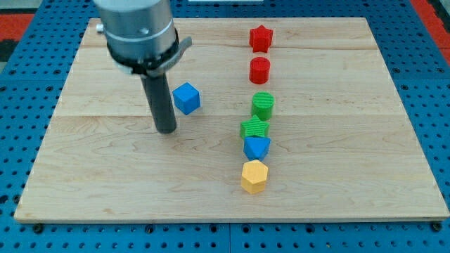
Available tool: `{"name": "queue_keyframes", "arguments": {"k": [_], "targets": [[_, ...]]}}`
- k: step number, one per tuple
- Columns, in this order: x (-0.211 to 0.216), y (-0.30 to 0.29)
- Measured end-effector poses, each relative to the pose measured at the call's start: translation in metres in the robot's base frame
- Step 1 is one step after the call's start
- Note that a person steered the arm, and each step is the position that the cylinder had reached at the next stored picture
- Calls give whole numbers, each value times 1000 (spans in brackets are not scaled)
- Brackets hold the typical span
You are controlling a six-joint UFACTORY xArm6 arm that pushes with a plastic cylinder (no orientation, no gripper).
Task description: Slide the blue cube towards the red circle
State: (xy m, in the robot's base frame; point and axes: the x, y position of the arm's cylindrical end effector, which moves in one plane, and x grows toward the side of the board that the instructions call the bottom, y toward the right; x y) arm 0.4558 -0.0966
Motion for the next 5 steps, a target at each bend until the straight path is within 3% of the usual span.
{"name": "queue_keyframes", "arguments": {"k": [1,2,5], "targets": [[-29,2],[-30,40],[-54,48]]}}
